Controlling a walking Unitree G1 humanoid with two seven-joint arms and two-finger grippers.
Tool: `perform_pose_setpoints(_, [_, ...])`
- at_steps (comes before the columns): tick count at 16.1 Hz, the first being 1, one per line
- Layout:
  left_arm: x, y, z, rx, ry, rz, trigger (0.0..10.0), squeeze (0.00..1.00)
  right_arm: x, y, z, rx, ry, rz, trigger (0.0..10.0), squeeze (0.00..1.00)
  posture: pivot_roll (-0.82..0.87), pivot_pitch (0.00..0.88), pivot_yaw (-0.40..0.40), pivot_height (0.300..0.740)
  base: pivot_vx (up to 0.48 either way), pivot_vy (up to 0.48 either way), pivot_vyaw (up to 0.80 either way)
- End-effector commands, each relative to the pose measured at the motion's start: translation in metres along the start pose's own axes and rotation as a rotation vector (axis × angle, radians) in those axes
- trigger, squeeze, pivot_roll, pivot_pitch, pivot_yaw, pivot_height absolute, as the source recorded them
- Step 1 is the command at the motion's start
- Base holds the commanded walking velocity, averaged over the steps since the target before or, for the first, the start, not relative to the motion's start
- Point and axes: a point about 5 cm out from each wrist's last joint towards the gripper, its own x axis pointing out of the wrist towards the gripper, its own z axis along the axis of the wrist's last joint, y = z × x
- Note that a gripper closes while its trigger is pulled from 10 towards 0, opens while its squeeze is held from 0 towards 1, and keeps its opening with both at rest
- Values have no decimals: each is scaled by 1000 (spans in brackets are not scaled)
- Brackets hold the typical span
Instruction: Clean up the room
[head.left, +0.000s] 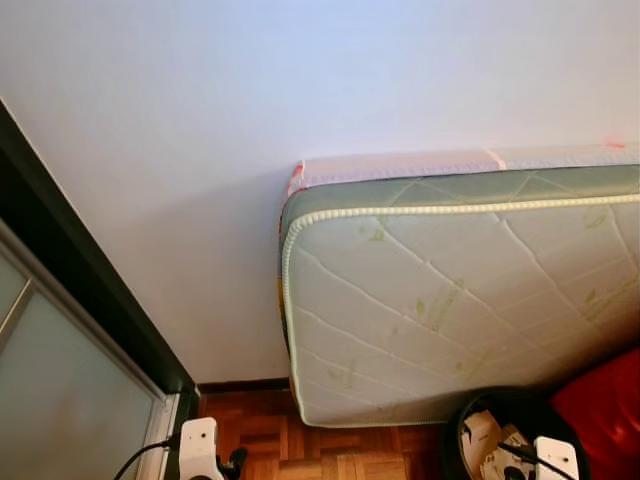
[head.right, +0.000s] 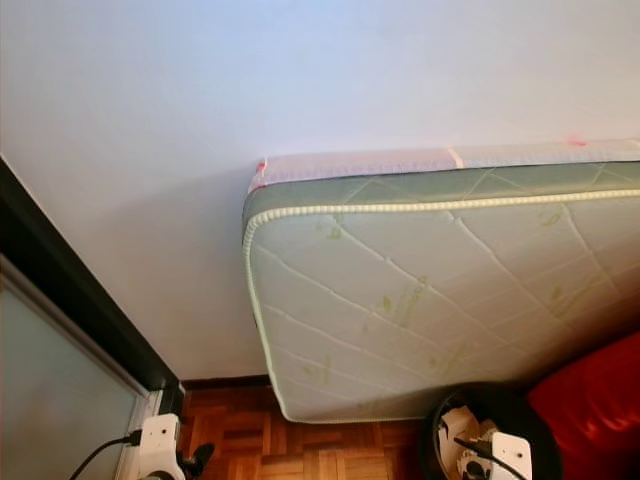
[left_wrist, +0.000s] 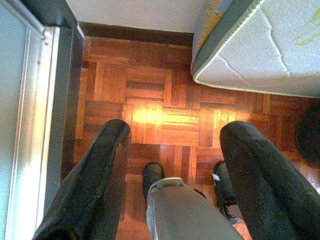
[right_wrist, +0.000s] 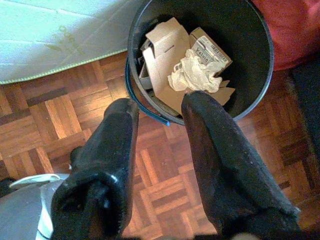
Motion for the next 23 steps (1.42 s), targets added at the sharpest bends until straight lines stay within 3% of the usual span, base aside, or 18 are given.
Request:
perform_pose_setpoints(1, [-14,14,-36,112,125,-31,10000,0,7,85,7,65,34,292,10000,0,161,24,-79,740,0,0,-744])
perform_pose_setpoints(4, [-12,8,-32,147,113,-61,10000,0,6,85,6,68,36,288,10000,0,150,12,-68,740,0,-251,-738])
perform_pose_setpoints(6, [-11,8,-29,105,104,-54,10000,0,6,85,4,74,37,289,10000,0,147,5,-62,740,0,0,-744])
perform_pose_setpoints(18, [-8,7,-15,122,37,-72,10000,0,7,89,10,94,10,290,10000,0,164,56,-64,740,0,-51,-739])
perform_pose_setpoints(23, [-9,13,-15,115,41,-65,10000,0,7,90,12,133,1,279,10000,0,157,80,-51,740,0,-302,0])
